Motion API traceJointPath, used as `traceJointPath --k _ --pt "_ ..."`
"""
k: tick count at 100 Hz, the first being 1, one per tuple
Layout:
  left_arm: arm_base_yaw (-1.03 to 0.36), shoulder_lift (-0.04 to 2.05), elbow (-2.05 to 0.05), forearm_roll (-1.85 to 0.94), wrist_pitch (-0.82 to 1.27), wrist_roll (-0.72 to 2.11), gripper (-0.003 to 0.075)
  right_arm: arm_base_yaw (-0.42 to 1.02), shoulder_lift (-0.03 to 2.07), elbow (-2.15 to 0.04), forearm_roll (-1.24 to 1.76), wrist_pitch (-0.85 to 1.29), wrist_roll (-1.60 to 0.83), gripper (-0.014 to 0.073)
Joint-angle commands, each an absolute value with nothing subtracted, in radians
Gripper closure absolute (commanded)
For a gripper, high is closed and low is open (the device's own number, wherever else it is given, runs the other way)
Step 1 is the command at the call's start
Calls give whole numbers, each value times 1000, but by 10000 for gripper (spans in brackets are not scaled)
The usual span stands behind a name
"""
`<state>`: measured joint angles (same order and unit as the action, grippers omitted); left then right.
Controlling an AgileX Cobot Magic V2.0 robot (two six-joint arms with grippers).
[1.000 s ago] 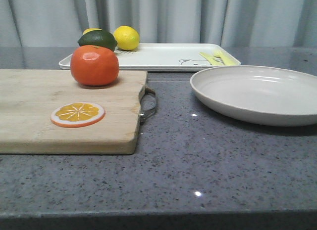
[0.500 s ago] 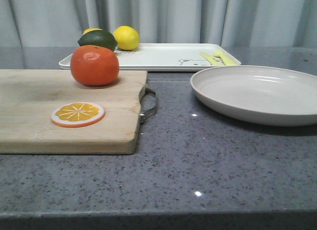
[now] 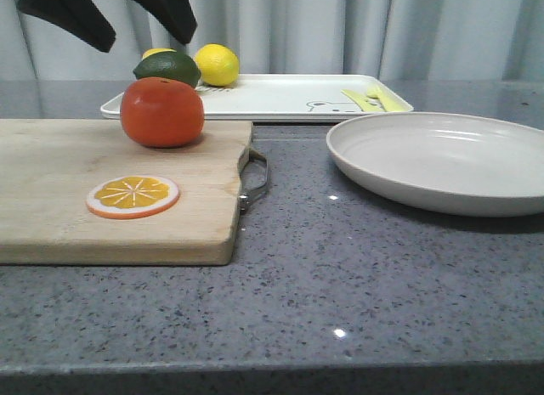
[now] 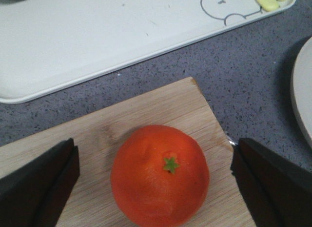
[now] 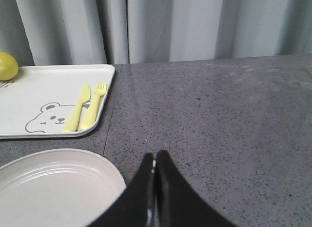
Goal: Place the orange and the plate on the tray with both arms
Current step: 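Lower the left gripper onto the orange on the cutting board and grasp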
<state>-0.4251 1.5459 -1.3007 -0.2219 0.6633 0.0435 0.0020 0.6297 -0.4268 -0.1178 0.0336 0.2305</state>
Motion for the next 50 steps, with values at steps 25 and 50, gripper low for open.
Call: traceJointPath --k 25,50 --pt "-434 1610 -1385 -254 691 41 109 -2 635 -454 -129 -51 235 654" --pt "-434 1627 -1385 -261 709 41 111 -2 635 -454 -129 -51 235 654"
